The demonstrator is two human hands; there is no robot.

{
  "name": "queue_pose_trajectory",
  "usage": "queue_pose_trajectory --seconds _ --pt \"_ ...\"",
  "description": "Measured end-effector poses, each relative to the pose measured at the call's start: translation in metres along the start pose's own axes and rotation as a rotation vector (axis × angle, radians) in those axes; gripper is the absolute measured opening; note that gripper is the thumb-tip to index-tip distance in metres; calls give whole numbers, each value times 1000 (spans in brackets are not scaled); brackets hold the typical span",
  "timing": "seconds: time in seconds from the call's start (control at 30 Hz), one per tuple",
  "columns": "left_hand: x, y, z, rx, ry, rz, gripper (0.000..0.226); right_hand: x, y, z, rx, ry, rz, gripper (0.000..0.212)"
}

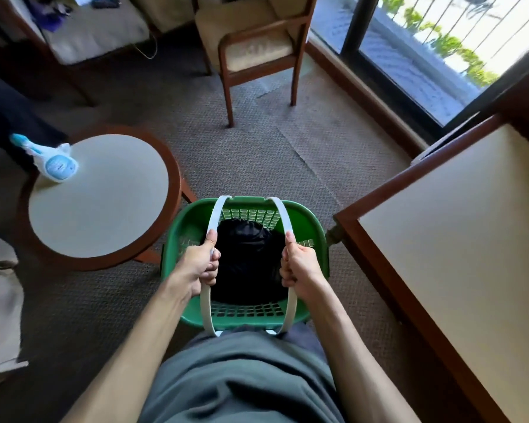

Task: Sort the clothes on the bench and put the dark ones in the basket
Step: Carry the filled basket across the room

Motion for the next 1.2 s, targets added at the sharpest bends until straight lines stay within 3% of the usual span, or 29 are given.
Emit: queue_pose_trajectory --seconds 0.33,0.57,0.9,1.2 --pt "100 -62 46 33 -21 59 61 -107 -80 0 -4 -18 -16 58" --pt "198 -130 98 -57 -123 89 55 -183 -148 -4 115 -116 -12 56" --pt "348 -229 216 -321 -450 9 58 -297 -214 -27 429 -356 -1 57" --pt "406 -273 377 -592 -808 29 56 -335 -244 -91 662 -756 16 57"
Point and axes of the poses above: each hand's wrist, its own y-axis away from the middle knuckle, its own z-axis out of the palm, x = y × z, the point moved 5 cm from there along -y, towards the middle knuckle, and after that the axes turned 9 degrees about y, right-handed, at the moved point
